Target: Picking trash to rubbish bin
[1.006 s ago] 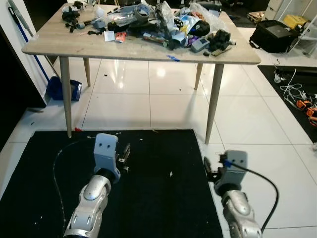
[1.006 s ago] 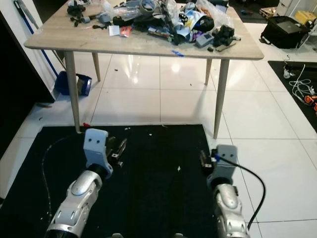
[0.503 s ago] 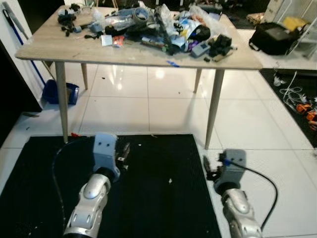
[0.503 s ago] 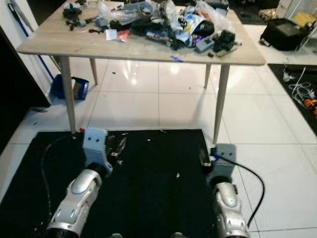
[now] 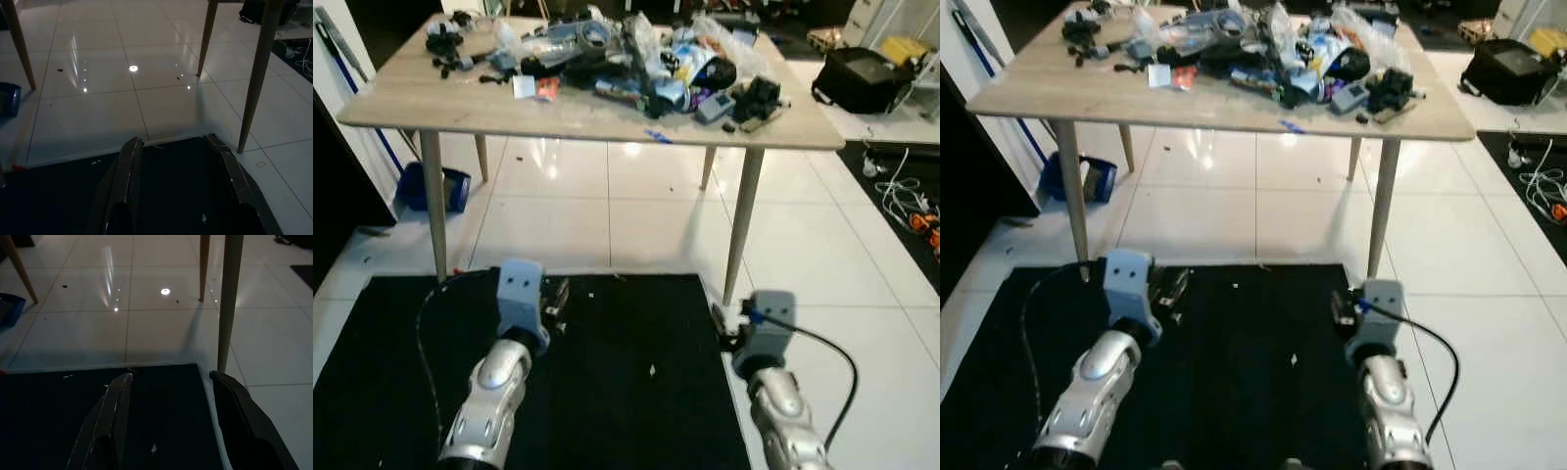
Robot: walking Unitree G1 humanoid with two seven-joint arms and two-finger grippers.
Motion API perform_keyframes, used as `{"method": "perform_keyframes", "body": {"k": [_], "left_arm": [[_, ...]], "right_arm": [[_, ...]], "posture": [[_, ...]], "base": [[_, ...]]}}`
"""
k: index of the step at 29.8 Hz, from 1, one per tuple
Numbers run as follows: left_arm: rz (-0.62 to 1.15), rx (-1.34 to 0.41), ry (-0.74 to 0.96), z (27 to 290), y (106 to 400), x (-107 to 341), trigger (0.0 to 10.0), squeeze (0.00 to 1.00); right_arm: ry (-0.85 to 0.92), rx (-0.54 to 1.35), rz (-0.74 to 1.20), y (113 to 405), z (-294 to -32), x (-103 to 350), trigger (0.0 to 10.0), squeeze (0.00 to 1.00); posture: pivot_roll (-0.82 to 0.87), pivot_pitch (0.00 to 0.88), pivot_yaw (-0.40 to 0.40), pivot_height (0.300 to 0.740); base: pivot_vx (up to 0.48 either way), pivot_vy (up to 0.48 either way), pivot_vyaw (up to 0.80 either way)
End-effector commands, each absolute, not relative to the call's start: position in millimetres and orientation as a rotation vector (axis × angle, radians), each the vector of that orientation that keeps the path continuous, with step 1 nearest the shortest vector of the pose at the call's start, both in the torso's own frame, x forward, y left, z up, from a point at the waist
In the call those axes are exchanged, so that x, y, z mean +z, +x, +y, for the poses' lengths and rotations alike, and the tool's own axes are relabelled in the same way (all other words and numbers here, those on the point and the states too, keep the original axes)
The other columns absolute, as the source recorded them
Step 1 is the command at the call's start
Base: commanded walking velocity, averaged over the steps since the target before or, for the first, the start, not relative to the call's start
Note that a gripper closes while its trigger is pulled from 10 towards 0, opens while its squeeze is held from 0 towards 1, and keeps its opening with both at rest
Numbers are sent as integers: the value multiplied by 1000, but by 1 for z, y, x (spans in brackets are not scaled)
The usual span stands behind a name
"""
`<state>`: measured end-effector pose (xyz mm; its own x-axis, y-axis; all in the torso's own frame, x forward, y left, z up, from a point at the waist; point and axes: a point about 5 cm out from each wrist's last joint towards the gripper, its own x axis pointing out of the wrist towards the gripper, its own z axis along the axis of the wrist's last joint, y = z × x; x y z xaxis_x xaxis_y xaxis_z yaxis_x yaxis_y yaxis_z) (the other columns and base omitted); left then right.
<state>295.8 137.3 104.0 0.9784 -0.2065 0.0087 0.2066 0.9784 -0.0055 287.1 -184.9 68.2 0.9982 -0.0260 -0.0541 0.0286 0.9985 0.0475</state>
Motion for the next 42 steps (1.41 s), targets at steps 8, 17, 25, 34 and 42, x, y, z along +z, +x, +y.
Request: {"method": "perform_keyframes", "body": {"k": [8,17,25,34,42], "left_arm": [[19,-198,7,142,292,97,10000,0],[-1,-192,16,144,293,103,10000,0],[-27,-193,14,145,296,111,10000,0],[-47,-177,9,144,299,118,10000,0],[-58,-149,19,148,302,122,10000,0]], "right_arm": [[49,-18,57,285,-182,65,10000,0],[43,16,4,285,-176,75,10000,0],[38,10,-34,288,-177,85,10000,0],[22,13,-48,289,-178,89,10000,0],[-60,45,-83,289,-175,96,10000,0]], "posture": [[-15,149,-45,740],[-19,144,-45,740],[-34,143,-50,740],[-38,149,-49,740],[-32,155,-52,740]], "base": [[268,0,0],[269,0,0],[270,0,0],[270,0,0],[275,0,0]]}}
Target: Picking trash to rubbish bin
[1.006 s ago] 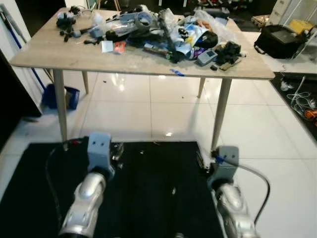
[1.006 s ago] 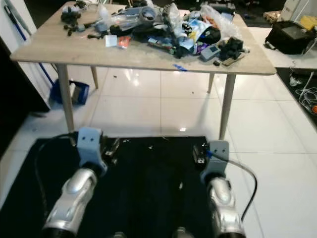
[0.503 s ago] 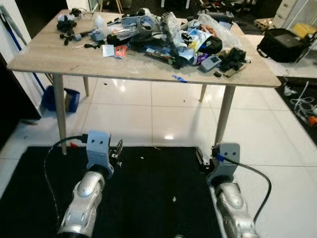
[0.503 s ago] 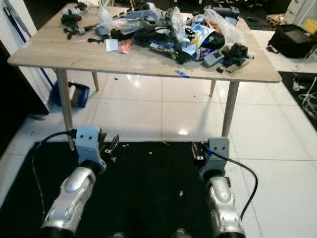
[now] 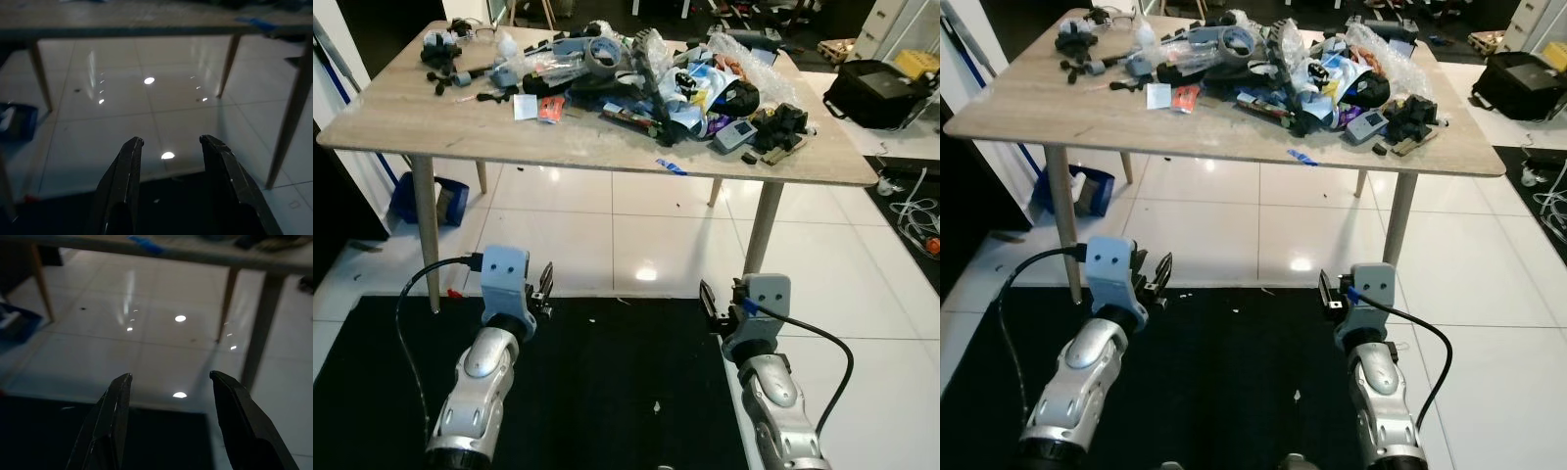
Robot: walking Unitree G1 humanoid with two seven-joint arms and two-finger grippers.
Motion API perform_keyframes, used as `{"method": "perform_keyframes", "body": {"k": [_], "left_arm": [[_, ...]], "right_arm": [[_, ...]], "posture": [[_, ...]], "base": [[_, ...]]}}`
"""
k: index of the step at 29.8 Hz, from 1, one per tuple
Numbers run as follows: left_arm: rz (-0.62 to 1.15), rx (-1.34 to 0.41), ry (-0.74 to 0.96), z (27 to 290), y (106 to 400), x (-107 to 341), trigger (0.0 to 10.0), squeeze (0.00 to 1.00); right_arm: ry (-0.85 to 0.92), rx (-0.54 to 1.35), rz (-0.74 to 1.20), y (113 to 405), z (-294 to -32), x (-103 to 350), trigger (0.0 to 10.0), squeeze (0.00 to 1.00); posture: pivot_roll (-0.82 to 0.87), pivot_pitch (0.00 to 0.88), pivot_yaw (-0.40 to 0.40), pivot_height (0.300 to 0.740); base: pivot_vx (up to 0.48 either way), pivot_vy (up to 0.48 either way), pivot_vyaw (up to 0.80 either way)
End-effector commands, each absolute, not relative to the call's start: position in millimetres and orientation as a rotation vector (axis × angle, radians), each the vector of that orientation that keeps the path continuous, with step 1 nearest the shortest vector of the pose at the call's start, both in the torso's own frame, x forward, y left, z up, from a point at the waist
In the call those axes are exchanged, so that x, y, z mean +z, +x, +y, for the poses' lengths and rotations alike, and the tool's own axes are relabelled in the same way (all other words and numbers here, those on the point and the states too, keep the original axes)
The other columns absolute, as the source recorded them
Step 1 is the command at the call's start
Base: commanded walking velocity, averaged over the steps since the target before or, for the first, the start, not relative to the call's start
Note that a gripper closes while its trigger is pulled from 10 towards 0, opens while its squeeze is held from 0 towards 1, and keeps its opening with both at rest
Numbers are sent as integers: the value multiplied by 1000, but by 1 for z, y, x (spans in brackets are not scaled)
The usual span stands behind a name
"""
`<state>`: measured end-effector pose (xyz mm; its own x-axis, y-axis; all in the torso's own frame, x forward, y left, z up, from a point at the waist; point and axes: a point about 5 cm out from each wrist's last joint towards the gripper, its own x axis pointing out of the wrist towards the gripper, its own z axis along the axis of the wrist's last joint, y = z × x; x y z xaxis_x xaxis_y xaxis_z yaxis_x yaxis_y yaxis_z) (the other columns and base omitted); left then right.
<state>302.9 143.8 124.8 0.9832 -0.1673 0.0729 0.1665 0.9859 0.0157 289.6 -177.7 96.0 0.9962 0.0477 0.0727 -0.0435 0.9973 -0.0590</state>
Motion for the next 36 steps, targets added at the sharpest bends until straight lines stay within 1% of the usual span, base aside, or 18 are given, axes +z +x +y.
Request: {"method": "perform_keyframes", "body": {"k": [1,2,11,32,36], "left_arm": [[-58,-149,20,149,302,123,10000,0],[-58,-149,20,149,302,123,10000,0],[-65,-142,22,149,302,125,10000,0],[-68,-152,24,147,304,127,10000,0],[-67,-153,25,147,304,127,10000,0]], "right_arm": [[-59,43,-85,290,-175,97,10000,0],[-59,43,-85,290,-175,97,10000,0],[-85,62,-102,290,-172,101,10000,0],[-90,83,-100,292,-168,100,10000,0],[-90,88,-102,292,-166,100,10000,0]], "posture": [[-34,155,-52,740],[-34,155,-52,740],[-32,152,-52,740],[-27,141,-52,740],[-26,140,-53,740]], "base": [[277,0,0],[277,0,0],[280,0,751],[282,0,0],[289,0,497]]}}
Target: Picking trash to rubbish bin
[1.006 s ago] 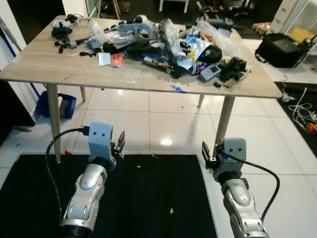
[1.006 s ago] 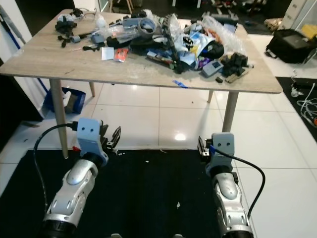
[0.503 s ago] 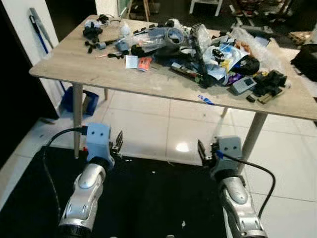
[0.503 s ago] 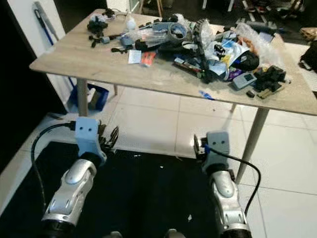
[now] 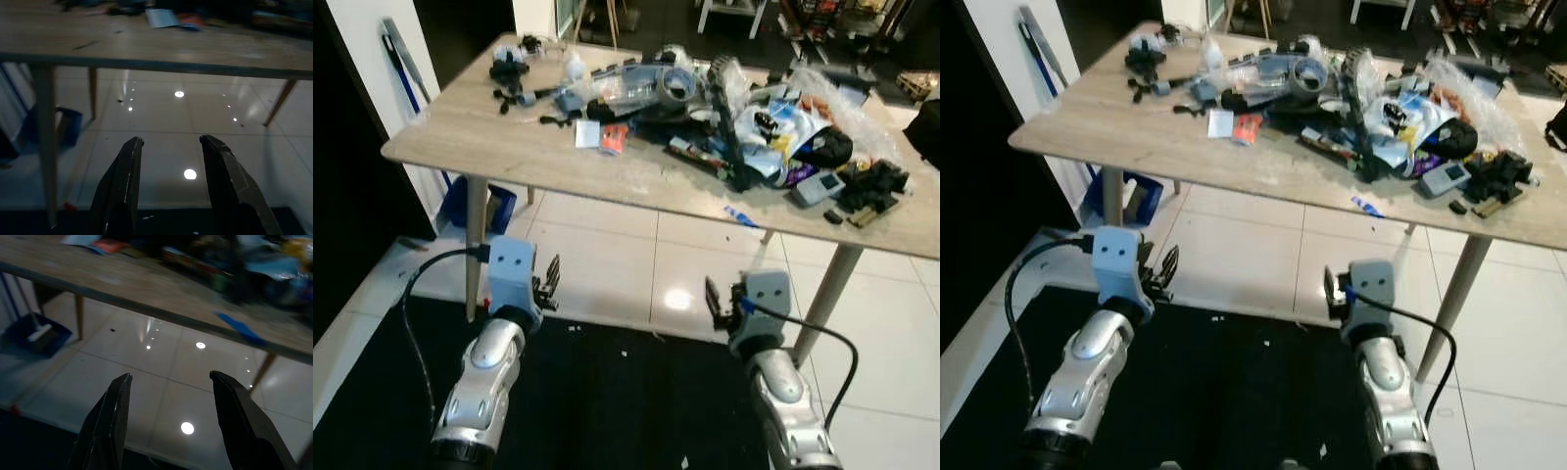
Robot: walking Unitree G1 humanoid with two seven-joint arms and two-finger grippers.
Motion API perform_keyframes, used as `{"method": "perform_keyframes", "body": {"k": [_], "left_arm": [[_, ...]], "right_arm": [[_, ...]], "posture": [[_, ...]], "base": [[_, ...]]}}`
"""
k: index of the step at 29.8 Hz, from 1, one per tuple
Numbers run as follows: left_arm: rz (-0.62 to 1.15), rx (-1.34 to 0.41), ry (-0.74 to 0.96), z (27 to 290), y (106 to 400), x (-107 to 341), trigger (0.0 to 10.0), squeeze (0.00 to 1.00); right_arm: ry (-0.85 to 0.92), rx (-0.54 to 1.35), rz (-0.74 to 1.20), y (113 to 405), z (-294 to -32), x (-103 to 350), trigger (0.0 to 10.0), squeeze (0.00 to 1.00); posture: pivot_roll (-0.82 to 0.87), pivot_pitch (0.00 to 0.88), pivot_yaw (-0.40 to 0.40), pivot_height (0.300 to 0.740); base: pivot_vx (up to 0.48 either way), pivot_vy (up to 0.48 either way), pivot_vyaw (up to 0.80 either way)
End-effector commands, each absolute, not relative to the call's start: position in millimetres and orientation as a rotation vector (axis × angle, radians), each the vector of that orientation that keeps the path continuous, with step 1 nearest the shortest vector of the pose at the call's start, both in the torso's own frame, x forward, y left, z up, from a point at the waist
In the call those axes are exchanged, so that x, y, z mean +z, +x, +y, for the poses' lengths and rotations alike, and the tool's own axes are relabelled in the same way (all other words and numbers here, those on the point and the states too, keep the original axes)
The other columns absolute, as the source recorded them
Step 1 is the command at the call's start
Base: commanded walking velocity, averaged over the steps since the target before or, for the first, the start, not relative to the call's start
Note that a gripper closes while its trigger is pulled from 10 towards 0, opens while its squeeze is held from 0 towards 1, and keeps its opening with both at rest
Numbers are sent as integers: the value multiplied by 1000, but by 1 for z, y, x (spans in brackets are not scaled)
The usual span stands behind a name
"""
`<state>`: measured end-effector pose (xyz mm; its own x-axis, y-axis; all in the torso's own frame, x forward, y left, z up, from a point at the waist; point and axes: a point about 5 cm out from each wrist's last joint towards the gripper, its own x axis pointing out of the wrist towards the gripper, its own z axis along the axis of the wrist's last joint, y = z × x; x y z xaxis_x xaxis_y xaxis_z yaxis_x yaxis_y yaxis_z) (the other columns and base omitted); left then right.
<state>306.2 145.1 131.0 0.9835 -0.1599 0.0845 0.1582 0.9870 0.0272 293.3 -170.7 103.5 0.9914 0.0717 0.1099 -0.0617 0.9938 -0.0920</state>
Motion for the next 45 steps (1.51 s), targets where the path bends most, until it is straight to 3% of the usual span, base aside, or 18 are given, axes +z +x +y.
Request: {"method": "perform_keyframes", "body": {"k": [1,10,25,45], "left_arm": [[-67,-153,25,147,304,127,10000,0],[-66,-155,27,147,304,127,10000,0],[-68,-145,24,149,304,127,10000,0],[-176,-152,-3,144,314,160,10000,0]], "right_arm": [[-89,88,-102,292,-166,100,10000,0],[-88,89,-104,292,-166,100,10000,0],[-53,98,-113,291,-165,101,10000,0],[-57,88,-328,304,-167,151,10000,0]], "posture": [[-26,140,-53,740],[-27,141,-50,740],[-25,142,-54,740],[-30,139,-53,740]], "base": [[285,0,531],[285,0,508],[287,0,0],[289,0,0]]}}
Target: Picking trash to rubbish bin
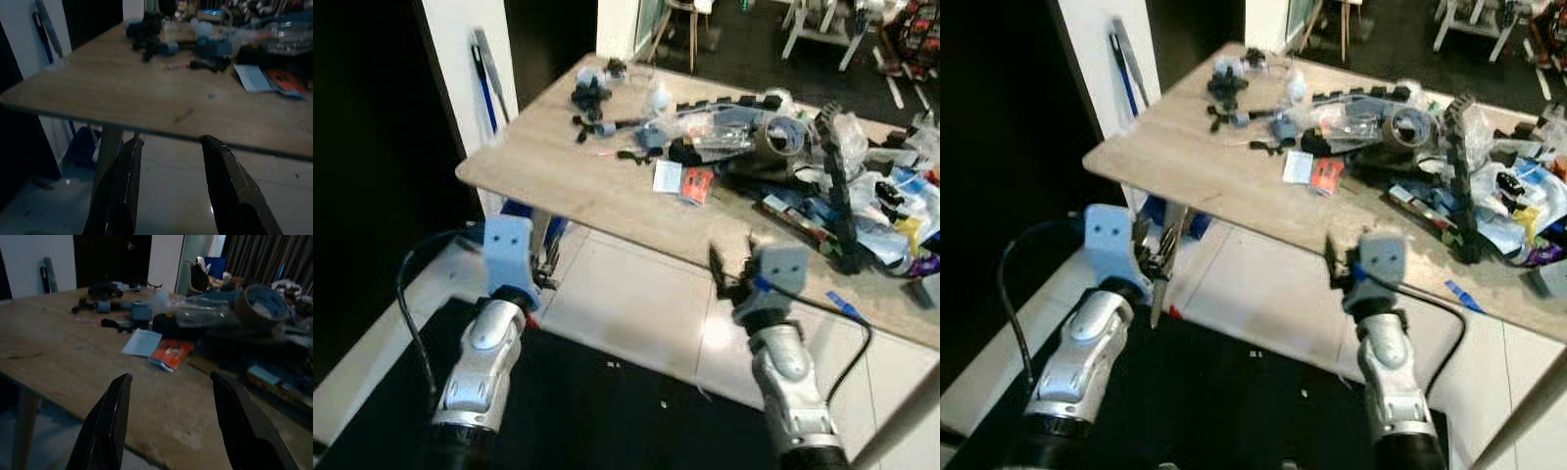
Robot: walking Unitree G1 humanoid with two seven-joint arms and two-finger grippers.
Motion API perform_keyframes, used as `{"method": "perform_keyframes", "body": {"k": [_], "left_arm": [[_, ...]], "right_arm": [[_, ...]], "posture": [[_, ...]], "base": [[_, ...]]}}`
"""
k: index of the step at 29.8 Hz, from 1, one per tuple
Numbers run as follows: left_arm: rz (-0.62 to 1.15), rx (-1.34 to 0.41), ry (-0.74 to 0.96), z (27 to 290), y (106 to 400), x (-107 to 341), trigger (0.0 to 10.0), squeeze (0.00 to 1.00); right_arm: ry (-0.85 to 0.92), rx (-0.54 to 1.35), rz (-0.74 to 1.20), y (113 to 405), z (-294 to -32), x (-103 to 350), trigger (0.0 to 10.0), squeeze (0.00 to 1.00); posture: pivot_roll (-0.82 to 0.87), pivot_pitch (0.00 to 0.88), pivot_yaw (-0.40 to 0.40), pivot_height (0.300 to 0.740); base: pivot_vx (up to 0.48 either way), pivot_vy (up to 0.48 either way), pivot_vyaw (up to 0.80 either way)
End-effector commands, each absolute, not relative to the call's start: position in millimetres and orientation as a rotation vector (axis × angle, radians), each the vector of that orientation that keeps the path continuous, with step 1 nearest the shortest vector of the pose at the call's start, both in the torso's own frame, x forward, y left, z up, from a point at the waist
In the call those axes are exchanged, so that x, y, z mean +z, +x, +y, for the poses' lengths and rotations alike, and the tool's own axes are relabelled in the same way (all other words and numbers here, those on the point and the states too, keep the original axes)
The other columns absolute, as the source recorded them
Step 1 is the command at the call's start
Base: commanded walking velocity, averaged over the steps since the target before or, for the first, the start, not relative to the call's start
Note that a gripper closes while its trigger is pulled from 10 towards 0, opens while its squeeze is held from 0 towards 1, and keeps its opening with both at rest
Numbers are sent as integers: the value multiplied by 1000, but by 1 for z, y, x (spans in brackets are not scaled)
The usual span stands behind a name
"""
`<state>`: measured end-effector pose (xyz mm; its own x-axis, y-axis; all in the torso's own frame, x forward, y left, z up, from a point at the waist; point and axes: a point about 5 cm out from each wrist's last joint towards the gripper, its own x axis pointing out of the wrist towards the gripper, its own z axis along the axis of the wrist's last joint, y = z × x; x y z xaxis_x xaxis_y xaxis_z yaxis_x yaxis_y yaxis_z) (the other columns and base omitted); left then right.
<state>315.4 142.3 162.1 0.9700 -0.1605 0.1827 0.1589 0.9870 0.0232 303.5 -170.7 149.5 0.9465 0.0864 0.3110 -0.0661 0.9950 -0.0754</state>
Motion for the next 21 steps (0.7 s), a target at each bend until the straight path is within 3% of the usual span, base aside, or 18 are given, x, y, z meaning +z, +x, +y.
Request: {"method": "perform_keyframes", "body": {"k": [1,21], "left_arm": [[-185,-151,-4,144,315,163,10000,0],[-201,-146,-12,143,317,170,10000,0]], "right_arm": [[-58,89,-334,304,-167,152,10000,0],[-72,111,-353,306,-164,159,10000,0]], "posture": [[-30,141,-54,740],[-36,148,-62,740]], "base": [[292,0,0],[295,0,0]]}}
